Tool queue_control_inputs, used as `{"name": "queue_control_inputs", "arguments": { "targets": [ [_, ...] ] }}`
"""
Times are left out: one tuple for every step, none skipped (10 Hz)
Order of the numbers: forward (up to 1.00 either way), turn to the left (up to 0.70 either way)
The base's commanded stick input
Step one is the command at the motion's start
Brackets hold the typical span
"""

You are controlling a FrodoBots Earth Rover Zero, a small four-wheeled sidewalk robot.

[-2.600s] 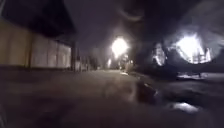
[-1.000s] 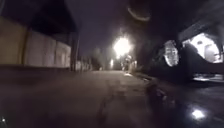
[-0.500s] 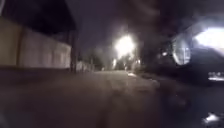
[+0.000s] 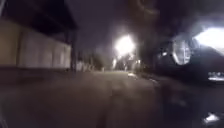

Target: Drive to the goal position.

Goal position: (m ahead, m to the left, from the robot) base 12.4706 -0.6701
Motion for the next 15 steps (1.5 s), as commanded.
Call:
{"name": "queue_control_inputs", "arguments": {
  "targets": [
    [0.70, 0.00],
    [0.70, 0.00],
    [0.70, 0.00],
    [0.70, 0.00],
    [0.70, 0.00],
    [0.70, 0.00],
    [0.70, 0.00],
    [0.70, -0.10],
    [0.70, -0.35],
    [0.70, -0.35],
    [0.70, -0.35],
    [0.70, -0.35],
    [0.70, -0.35],
    [0.70, -0.35],
    [0.70, -0.25]
  ]
}}
